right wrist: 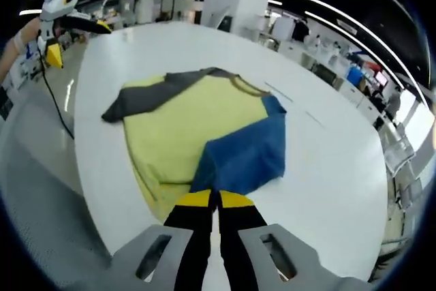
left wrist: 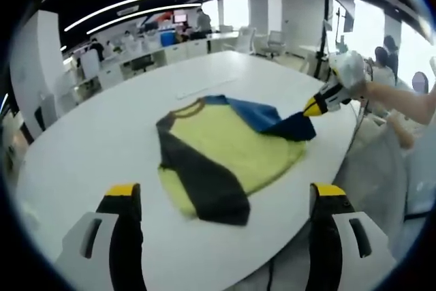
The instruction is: Fold the garment on the visible template until the final outline fits inside the template.
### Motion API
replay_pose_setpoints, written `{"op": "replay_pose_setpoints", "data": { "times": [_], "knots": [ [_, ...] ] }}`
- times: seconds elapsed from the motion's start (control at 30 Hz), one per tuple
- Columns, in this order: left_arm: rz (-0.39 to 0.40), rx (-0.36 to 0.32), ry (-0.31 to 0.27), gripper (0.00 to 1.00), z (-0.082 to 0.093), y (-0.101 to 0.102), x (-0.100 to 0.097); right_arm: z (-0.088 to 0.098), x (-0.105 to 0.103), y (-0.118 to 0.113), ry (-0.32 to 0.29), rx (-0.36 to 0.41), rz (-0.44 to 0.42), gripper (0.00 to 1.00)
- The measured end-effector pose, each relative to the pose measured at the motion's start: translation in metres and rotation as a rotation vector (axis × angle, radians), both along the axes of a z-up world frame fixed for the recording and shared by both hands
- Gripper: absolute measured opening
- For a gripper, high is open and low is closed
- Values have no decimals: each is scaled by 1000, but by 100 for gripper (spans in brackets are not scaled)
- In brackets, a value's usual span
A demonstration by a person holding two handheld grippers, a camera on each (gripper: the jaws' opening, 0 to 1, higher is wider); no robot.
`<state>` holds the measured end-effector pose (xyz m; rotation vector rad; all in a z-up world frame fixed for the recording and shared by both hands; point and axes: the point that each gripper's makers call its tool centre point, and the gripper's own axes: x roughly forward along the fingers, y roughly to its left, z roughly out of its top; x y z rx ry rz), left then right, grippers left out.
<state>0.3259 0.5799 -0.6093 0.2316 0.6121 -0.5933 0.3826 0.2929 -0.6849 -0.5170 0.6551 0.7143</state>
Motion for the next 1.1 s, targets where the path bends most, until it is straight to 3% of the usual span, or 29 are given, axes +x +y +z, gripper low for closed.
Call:
{"op": "replay_pose_setpoints", "data": {
  "times": [0.27, 1.1],
  "knots": [
    [20, 1, -4, 100, 1, 3, -3, -2, 12, -27, -12, -30, -42, 3],
    [64, 9, -2, 99, 1, 8, -10, -37, 30, -115, 6, -108, -224, 3]
  ]
}}
